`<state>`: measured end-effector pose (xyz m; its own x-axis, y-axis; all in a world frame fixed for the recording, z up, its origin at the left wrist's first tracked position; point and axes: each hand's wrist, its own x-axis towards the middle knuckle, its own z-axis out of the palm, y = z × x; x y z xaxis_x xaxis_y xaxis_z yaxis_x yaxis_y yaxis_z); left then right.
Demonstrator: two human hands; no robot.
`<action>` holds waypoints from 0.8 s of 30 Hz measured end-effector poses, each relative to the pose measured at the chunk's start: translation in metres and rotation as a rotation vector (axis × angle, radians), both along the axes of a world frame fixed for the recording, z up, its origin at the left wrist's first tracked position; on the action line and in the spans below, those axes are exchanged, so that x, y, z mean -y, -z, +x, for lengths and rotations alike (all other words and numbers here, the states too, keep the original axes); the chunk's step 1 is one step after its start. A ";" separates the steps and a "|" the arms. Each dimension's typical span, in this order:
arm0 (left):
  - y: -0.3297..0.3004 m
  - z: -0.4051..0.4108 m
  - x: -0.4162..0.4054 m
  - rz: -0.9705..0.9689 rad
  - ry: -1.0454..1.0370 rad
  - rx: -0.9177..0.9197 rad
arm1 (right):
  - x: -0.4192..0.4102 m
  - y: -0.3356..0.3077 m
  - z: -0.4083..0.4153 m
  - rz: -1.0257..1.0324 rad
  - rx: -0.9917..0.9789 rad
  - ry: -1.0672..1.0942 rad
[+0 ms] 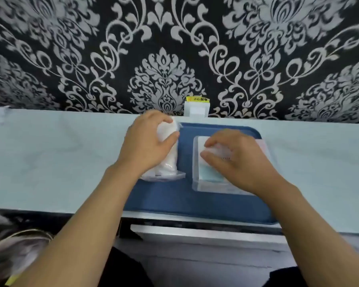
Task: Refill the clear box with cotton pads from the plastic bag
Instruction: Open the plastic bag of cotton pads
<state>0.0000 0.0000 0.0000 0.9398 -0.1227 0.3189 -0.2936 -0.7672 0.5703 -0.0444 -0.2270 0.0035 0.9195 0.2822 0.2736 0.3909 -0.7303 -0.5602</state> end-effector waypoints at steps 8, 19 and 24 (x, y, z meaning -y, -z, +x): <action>0.010 -0.039 -0.041 -0.046 -0.325 -0.432 | -0.061 -0.017 -0.026 -0.298 0.014 -0.155; -0.006 -0.050 -0.009 -0.610 -0.344 -0.663 | -0.058 0.008 -0.025 -0.578 0.299 -0.174; -0.058 -0.047 0.007 -1.070 -0.258 -0.491 | -0.055 -0.006 -0.011 0.064 0.144 0.016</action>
